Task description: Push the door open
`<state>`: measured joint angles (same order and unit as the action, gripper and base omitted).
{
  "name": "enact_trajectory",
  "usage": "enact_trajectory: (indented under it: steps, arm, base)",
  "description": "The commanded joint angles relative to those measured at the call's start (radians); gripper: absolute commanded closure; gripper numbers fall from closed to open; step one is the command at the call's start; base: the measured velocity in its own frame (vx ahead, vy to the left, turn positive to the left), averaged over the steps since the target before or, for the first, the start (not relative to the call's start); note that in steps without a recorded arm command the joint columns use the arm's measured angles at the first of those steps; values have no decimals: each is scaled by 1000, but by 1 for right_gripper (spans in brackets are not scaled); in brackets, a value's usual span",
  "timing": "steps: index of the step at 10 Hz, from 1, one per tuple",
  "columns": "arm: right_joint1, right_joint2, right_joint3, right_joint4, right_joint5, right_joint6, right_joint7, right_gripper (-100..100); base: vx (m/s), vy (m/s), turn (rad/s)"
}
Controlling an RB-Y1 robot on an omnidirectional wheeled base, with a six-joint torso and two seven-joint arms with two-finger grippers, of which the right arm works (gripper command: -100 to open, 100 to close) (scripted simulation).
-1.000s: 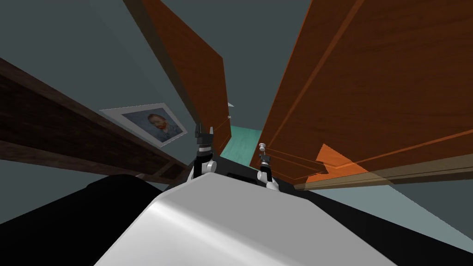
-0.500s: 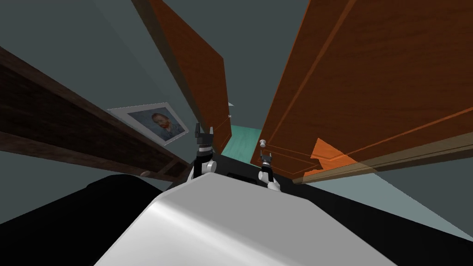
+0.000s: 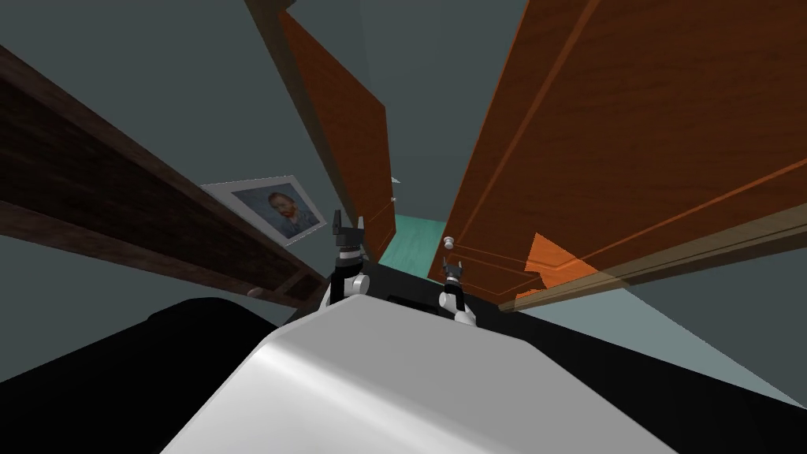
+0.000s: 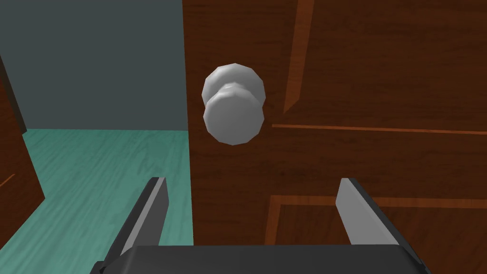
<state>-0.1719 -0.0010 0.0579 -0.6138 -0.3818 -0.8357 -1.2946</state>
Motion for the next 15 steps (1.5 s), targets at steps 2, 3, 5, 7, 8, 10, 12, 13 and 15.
enact_trajectory:
  steps: [2, 3, 5, 7, 8, 10, 12, 13, 15]
  arm:
    - [-7, -26, -3, 18, -1, -14, -6, -100]
    - [-6, -32, -3, 20, -2, -18, -8, -100]
    - [-4, -36, -5, 22, -3, -25, -12, -100]
    - [-1, -27, -6, 24, -4, -32, -16, -100]
    - [0, -16, -7, 26, -4, -35, -18, -100]
    - [0, -21, -7, 22, -4, -31, -16, 100]
    - [0, -21, -7, 22, -4, -31, -16, 100]
    - [0, -21, -7, 22, -4, -31, -16, 100]
    - [0, -21, -7, 22, -4, -31, -16, 100]
  base:
    - [151, -28, 21]
    - [178, -2, 32]
    - [213, -28, 30]
    - [199, 0, 25]
    - [201, -3, 22]
    - [40, -1, 4]
    - [-30, 1, 4]
    - [-17, 1, 1]
    - [-5, 1, -1]
